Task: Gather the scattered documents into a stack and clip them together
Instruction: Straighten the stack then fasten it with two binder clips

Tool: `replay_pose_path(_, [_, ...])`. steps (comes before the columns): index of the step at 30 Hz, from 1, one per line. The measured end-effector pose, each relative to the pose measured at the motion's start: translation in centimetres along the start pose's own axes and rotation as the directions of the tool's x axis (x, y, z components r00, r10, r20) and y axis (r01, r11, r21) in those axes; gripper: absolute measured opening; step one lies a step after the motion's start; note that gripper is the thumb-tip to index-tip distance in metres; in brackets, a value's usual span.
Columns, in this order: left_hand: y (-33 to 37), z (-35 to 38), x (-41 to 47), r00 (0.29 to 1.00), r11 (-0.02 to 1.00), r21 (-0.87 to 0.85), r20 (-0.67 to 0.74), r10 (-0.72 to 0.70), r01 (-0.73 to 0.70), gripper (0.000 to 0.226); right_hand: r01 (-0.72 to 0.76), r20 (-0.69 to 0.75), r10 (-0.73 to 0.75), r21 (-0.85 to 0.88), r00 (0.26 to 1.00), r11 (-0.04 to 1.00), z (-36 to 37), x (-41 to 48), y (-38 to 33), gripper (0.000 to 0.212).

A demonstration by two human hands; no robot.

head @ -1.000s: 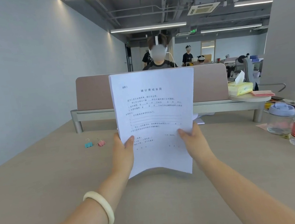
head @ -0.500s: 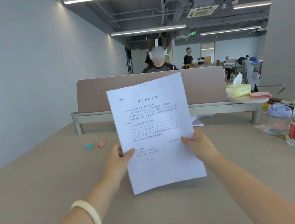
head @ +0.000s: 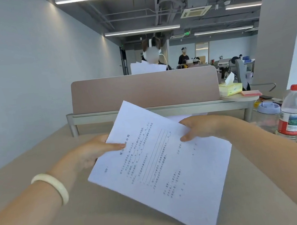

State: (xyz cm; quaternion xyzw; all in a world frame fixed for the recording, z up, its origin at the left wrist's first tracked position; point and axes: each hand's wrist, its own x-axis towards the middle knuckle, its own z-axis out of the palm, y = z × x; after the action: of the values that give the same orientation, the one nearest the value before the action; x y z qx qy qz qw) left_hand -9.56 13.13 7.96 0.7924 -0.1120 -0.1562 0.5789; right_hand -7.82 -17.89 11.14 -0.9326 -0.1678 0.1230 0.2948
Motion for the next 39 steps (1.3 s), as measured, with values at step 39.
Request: replay_pose_path(39, [-8.8, 4.6, 2.3, 0.908, 0.955, -0.254, -0.417, 0.035, -0.153, 0.034, 0.081, -0.396, 0.290, 0.698, 0.871, 0.711, 7.1, 0.6, 7.8, 0.025])
